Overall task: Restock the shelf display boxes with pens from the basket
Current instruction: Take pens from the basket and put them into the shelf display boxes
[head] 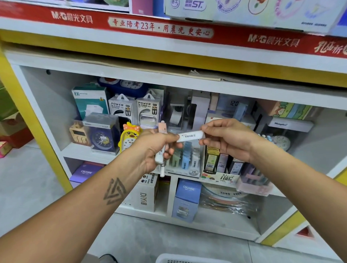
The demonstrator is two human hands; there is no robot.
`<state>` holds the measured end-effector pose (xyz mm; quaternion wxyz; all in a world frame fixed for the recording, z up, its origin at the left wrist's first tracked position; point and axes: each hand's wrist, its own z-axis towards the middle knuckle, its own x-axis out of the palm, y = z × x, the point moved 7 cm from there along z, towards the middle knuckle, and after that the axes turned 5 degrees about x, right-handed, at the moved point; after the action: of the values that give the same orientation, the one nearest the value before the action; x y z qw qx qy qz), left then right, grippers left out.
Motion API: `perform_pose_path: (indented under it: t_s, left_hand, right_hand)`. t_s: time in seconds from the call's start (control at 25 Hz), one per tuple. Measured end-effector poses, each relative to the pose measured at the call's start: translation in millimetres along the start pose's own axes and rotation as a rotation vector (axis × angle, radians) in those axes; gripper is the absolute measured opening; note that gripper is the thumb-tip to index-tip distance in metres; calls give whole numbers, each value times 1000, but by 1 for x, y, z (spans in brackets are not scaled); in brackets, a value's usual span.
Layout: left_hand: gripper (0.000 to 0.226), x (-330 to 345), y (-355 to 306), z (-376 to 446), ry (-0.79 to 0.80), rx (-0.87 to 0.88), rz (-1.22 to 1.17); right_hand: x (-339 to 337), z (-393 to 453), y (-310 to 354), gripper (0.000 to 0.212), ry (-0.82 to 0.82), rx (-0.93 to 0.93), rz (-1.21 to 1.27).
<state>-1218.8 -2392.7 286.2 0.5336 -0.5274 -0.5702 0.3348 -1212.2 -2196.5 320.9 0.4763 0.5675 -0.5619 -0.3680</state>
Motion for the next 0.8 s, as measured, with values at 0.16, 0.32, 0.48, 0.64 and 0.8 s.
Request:
perform_pose_path:
  t_s: [0.16,0.32,0.48,0.64,0.8]
  left_hand:
    - [22,0,1,-1,20,-9,13]
    - [23,0,4,-1,32,-44,56]
    - [16,-8,5,3,-18,-60,67]
    - [18,-9,3,4,-11,-45,53]
    - [27,-7,4,4,-2,-39,67]
  right_hand:
    - [1,0,3,9,-30,3,-6]
    - [2,-1,12,13,-15,-51,-123]
    - [1,-6,26,13,-141,-232,-927]
    - [10,-2,17,22,-66,-320,-1234]
    - [6,4,12,20,-70,-312,-1312]
